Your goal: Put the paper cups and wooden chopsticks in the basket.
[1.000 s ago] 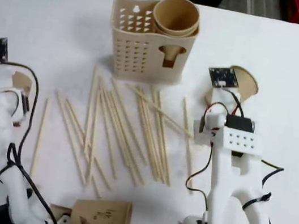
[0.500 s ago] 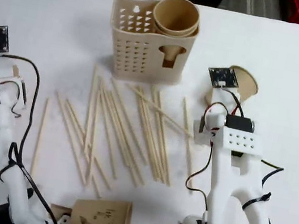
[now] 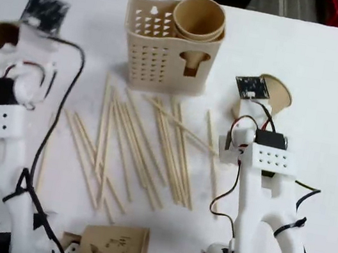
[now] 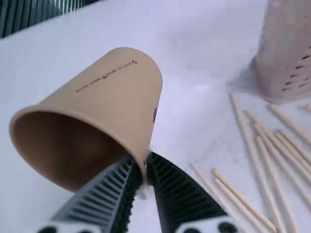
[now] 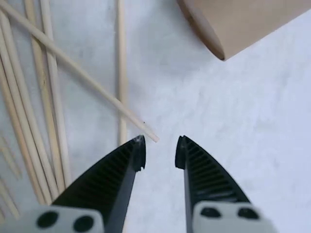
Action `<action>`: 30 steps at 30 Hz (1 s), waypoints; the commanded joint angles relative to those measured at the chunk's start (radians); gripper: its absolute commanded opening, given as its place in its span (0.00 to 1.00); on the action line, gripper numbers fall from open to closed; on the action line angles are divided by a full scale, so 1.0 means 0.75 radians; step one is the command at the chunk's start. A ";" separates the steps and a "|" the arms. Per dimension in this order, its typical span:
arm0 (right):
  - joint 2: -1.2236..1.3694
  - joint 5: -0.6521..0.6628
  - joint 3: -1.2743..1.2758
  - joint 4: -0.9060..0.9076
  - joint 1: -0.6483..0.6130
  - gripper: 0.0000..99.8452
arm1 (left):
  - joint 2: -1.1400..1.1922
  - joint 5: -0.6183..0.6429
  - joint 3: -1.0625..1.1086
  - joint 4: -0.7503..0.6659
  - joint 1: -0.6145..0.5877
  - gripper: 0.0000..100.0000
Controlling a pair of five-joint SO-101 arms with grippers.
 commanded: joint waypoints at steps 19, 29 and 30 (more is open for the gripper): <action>-0.009 -0.010 -0.068 -0.017 -0.003 0.11 | 0.416 -0.018 -0.980 0.213 0.760 0.02; -0.009 -0.010 -0.068 -0.017 -0.005 0.11 | 0.858 -0.018 -1.432 0.366 0.783 0.03; -0.009 -0.010 -0.068 -0.019 -0.005 0.11 | 0.897 -0.018 -1.489 0.403 0.787 0.03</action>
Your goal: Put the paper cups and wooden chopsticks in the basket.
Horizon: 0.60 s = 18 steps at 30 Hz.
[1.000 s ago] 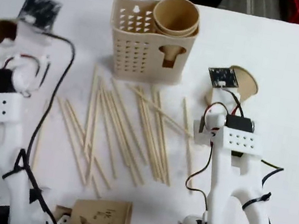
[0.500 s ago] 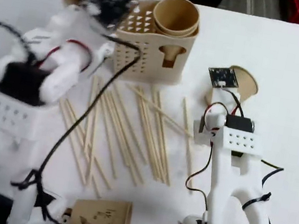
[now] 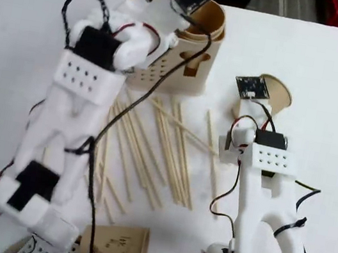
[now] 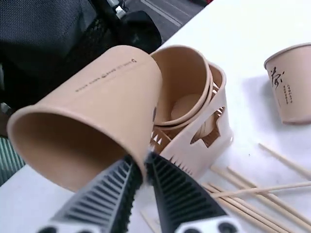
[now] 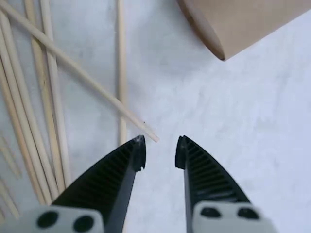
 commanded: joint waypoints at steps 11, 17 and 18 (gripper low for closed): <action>-0.009 -0.010 -0.068 -0.019 -0.003 0.11 | 0.400 -0.084 -0.706 0.370 0.136 0.03; -0.009 -0.010 -0.068 -0.019 -0.003 0.11 | 0.453 0.031 -0.847 0.383 0.060 0.20; -0.009 -0.010 -0.068 -0.019 -0.003 0.11 | 0.453 0.063 -0.863 0.378 0.048 0.20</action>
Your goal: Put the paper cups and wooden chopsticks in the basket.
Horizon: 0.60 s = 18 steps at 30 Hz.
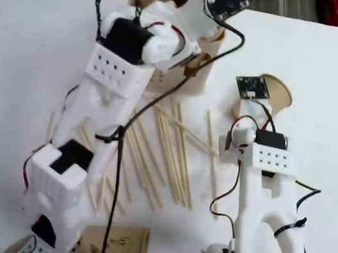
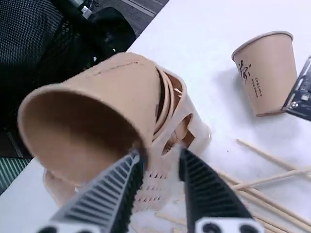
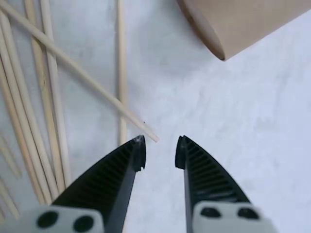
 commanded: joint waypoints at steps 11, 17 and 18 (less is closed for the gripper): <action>-0.009 -0.010 -0.068 -0.019 -0.005 0.11 | -0.009 0.137 -0.143 -0.125 -0.087 0.20; -0.009 -0.010 -0.065 -0.019 -0.003 0.11 | 0.030 0.243 -0.139 -0.313 -0.083 0.20; -0.009 -0.010 -0.065 -0.019 -0.003 0.11 | 0.048 0.276 -0.143 -0.344 -0.083 0.20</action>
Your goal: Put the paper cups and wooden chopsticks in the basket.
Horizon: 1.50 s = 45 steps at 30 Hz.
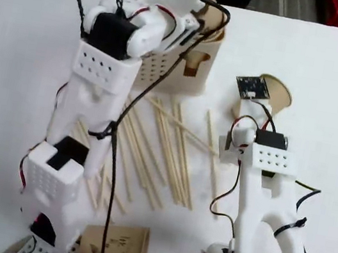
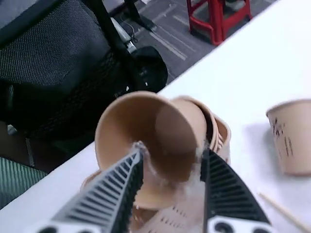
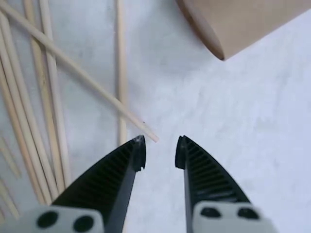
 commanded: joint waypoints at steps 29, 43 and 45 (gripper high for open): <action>-0.009 -0.010 -0.065 -0.021 -0.003 0.11 | 0.122 0.158 -0.053 -0.440 0.128 0.17; -0.021 -0.010 -0.065 -0.021 -0.001 0.11 | -0.007 0.158 -0.057 -0.252 0.132 0.15; -0.024 -0.010 -0.068 -0.021 -0.001 0.11 | -0.060 0.155 -0.057 -0.166 0.128 0.15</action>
